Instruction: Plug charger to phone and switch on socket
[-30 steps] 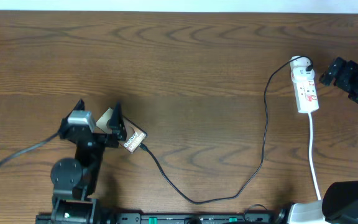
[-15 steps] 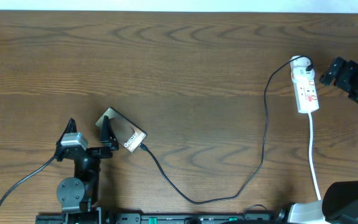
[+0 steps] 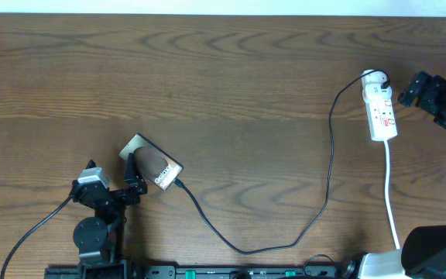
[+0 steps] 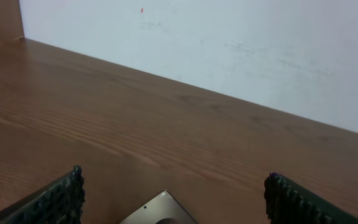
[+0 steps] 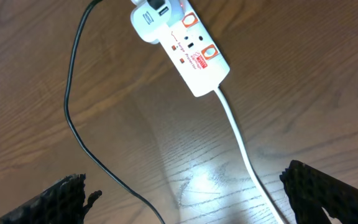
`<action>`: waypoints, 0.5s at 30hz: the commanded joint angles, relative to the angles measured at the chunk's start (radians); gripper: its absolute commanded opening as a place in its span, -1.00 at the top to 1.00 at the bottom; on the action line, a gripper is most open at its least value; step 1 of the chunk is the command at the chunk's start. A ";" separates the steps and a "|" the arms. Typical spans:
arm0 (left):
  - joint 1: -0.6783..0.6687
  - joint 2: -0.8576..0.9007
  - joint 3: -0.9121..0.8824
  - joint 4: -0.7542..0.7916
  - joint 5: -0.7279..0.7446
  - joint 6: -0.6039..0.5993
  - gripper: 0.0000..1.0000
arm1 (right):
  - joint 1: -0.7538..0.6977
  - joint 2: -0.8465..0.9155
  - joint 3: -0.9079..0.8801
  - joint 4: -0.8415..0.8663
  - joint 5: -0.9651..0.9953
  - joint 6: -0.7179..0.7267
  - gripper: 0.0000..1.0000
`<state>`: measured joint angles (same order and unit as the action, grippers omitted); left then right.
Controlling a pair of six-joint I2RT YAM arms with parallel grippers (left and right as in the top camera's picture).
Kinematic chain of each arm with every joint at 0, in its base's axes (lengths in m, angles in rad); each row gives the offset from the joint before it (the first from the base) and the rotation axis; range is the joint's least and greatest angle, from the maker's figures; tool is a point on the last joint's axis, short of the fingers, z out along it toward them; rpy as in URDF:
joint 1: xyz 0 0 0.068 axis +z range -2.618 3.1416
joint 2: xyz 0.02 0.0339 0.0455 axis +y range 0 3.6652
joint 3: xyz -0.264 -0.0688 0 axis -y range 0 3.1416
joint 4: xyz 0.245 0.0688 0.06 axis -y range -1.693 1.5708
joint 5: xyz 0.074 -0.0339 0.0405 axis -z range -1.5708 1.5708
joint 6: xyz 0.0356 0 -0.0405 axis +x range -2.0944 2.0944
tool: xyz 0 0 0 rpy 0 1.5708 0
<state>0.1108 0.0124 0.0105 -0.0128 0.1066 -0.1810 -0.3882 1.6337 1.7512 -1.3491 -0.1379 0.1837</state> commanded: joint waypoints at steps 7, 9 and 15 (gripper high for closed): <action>0.006 -0.011 -0.006 -0.049 0.066 0.169 -0.79 | 0.005 -0.011 0.003 -0.002 0.001 0.014 -0.98; 0.006 -0.011 -0.006 -0.050 0.065 0.178 -0.79 | 0.005 -0.011 0.003 -0.002 0.001 0.014 -0.99; 0.006 -0.011 -0.006 -0.050 0.048 0.166 -0.79 | 0.005 -0.011 0.003 -0.002 0.001 0.014 -0.99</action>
